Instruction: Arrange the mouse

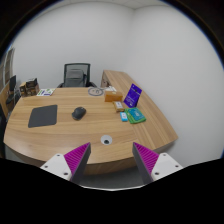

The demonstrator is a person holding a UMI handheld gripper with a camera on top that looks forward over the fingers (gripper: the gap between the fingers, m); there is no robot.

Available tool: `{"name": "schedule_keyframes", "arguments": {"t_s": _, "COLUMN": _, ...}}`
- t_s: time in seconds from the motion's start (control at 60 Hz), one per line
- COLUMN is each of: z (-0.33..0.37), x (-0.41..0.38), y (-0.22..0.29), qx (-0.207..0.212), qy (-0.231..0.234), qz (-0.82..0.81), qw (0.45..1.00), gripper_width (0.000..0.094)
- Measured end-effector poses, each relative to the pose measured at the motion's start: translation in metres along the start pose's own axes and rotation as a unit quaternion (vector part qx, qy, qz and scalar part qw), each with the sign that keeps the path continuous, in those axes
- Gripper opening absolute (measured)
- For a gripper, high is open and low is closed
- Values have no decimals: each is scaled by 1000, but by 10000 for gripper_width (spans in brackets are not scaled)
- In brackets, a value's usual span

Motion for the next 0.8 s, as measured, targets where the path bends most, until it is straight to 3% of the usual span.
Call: {"name": "schedule_keyframes", "arguments": {"t_s": 0.8, "z": -111, "x": -78, "y": 57, "qx": 4, "qy": 65, "qz": 33, "qw": 997, "gripper_width": 859}}
Point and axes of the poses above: the point between the fingertips, and its own axes, seen from behind it with the camera up: x to the right, y up, z backward, against the way the camera looks, the point moved 7 cm from there along z, backward, against the way the camera looks, and after that the axes turned 6 degrees about -x, right-handed, at the moved point
